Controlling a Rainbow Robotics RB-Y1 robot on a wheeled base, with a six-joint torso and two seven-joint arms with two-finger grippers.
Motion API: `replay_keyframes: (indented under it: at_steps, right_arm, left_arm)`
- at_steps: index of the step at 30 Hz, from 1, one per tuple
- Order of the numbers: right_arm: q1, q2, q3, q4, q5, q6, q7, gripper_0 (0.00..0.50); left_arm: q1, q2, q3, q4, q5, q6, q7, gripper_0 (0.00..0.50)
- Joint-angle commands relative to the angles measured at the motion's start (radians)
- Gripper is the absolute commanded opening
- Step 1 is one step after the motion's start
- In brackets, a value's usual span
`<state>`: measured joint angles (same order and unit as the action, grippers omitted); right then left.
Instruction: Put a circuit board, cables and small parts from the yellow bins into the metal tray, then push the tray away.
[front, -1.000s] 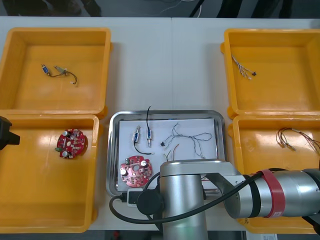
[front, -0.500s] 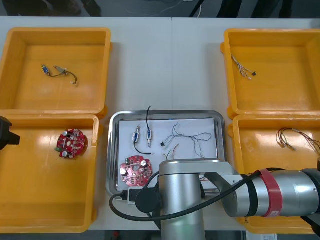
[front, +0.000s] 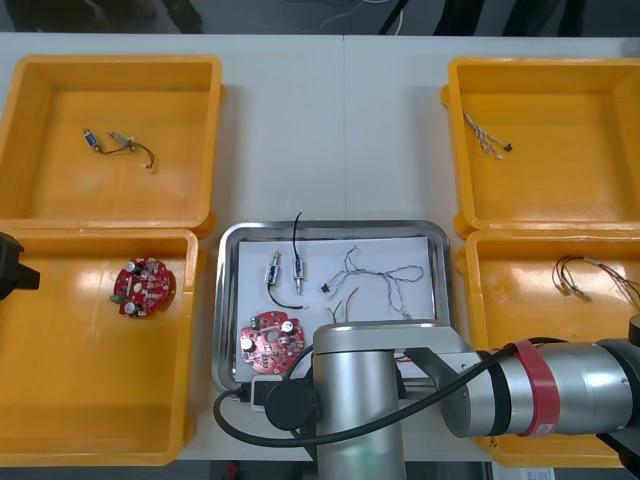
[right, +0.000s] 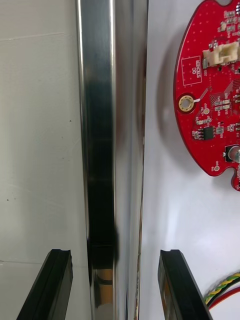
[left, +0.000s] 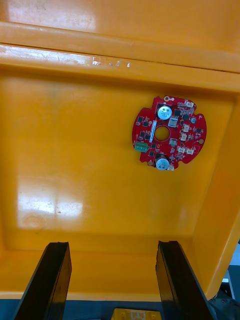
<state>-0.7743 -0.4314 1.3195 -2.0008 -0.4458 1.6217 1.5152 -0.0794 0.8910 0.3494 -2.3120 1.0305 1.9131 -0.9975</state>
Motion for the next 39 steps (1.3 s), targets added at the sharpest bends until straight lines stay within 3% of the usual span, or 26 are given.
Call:
replay_keyframes:
  at_steps: [1,2,4,7,13,39]
  right_arm:
    - [0.009,0.026,0.018,-0.012,0.01,-0.006,-0.043,0.277]
    - [0.009,0.026,0.018,-0.012,0.01,-0.008,-0.043,0.277]
    - [0.01,0.029,0.018,-0.012,0.016,-0.006,-0.044,0.212]
    - [0.01,0.029,0.021,-0.018,0.025,-0.006,-0.043,0.17]
    - [0.003,0.029,0.026,-0.019,0.047,-0.01,-0.043,0.125]
    - [-0.151,-0.05,0.032,-0.018,0.059,-0.029,-0.044,0.081]
  left_arm:
    - [0.017,0.042,0.026,-0.024,-0.004,0.007,-0.062,0.5]
    - [0.017,0.042,0.026,-0.024,-0.004,0.007,-0.062,0.5]
    - [0.017,0.042,0.026,-0.024,-0.004,0.007,-0.062,0.5]
    - [0.017,0.042,0.026,-0.024,-0.004,0.007,-0.062,0.5]
    - [0.017,0.042,0.026,-0.024,-0.004,0.007,-0.062,0.5]
    - [0.017,0.042,0.026,-0.024,-0.004,0.007,-0.062,0.5]
